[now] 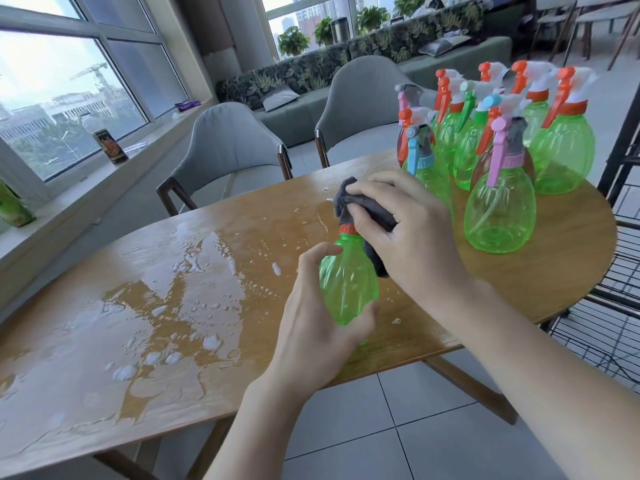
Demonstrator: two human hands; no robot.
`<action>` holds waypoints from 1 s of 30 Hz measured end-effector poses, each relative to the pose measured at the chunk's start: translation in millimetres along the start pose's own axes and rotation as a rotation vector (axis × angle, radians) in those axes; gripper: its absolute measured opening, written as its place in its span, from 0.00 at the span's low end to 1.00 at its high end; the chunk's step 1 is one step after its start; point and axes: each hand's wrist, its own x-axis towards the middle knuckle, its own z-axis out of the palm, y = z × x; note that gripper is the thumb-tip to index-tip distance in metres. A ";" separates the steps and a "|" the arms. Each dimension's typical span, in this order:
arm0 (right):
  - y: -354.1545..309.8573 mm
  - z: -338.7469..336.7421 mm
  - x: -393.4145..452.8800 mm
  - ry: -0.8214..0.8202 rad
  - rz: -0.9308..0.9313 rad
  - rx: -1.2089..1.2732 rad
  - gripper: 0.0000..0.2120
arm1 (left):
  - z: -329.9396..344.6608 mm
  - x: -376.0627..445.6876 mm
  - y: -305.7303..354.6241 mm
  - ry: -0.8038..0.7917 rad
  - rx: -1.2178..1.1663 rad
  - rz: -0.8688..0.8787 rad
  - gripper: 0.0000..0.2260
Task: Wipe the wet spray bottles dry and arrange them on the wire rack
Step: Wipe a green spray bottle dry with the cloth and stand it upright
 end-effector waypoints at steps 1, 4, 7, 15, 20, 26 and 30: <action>2.4 -1.5 -0.6 0.026 0.025 -0.018 0.08 | 0.3 -0.4 -0.9 0.006 -0.018 -0.012 0.33; 8.9 -5.1 -3.8 0.075 0.078 -0.041 0.07 | 0.3 -0.4 -1.6 0.013 -0.043 -0.030 0.32; 11.9 -2.8 -15.0 0.021 0.028 -0.059 0.06 | -0.8 -1.2 -1.8 0.063 -0.068 -0.072 0.29; 8.1 -1.6 -29.3 -0.036 0.003 -0.073 0.08 | -4.3 -3.4 -4.7 0.074 -0.104 -0.113 0.27; 9.0 0.0 -31.1 -0.055 0.005 -0.094 0.09 | -7.2 -5.8 -7.2 0.096 -0.122 -0.123 0.29; 13.1 -7.7 -41.5 -0.142 0.079 -0.066 0.10 | -15.0 -4.4 -12.1 0.136 -0.188 -0.167 0.26; 12.9 -15.5 -30.3 -0.013 0.298 0.100 0.08 | -17.4 -5.9 -15.8 0.131 -0.177 -0.166 0.26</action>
